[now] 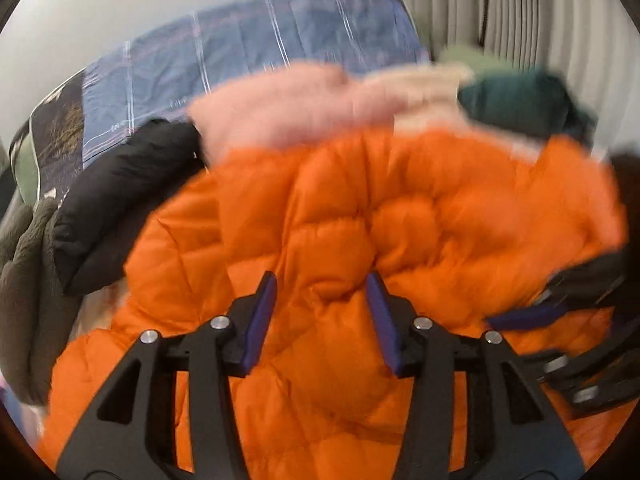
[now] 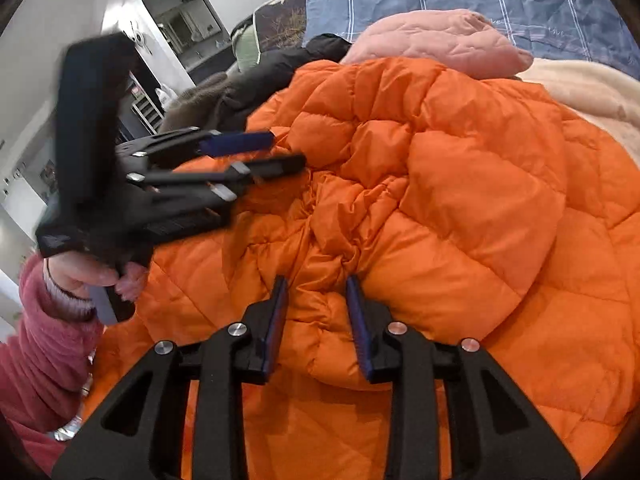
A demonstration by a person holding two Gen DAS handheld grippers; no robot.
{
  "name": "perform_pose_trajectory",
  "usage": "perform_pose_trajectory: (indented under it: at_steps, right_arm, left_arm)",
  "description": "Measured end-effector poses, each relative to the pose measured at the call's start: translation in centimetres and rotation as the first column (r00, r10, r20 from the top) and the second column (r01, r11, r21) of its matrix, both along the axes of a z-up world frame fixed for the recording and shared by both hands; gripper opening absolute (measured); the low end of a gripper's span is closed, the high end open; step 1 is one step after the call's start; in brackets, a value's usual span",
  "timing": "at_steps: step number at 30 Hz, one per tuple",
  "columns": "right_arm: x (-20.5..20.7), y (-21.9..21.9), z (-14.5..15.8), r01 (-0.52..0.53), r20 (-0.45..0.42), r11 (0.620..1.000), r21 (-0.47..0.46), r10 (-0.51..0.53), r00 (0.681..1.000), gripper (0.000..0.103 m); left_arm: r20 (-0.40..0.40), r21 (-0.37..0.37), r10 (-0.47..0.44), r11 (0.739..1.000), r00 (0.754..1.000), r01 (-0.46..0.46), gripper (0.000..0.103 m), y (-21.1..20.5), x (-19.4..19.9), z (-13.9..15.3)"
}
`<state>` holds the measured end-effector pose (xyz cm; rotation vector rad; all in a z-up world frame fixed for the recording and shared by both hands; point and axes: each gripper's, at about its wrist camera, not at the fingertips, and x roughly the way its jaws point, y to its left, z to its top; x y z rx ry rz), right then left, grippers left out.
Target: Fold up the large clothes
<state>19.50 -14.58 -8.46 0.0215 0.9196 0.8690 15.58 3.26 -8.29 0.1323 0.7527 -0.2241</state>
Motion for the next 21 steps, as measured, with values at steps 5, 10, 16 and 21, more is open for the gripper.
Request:
perform_pose_trajectory:
  at_steps: [5, 10, 16, 21]
  right_arm:
    - [-0.6, 1.3, -0.8, 0.042, 0.032, 0.998, -0.045, -0.041, 0.999, 0.035]
    - [-2.8, 0.0, 1.1, 0.024, 0.086, 0.997, -0.068, -0.018, 0.996, 0.036]
    - [-2.6, -1.0, 0.6, 0.155, 0.097, 0.984, -0.084, -0.147, 0.984, 0.036]
    - [-3.6, -0.4, -3.5, 0.177, 0.141, 0.971, -0.163, -0.155, 0.978, 0.039]
  left_arm:
    - [-0.075, 0.094, -0.005, 0.995, 0.997, 0.012, 0.056, -1.8, 1.1, -3.1]
    - [-0.082, 0.148, 0.038, 0.989, 0.996, -0.025, 0.056, -2.3, 1.6, -6.0]
    - [-0.044, 0.067, 0.091, 0.994, 0.995, -0.088, 0.067, -0.6, -0.2, -2.6]
    - [-0.019, -0.191, 0.227, 0.955, 0.974, -0.227, 0.079, 6.5, -6.8, -0.2]
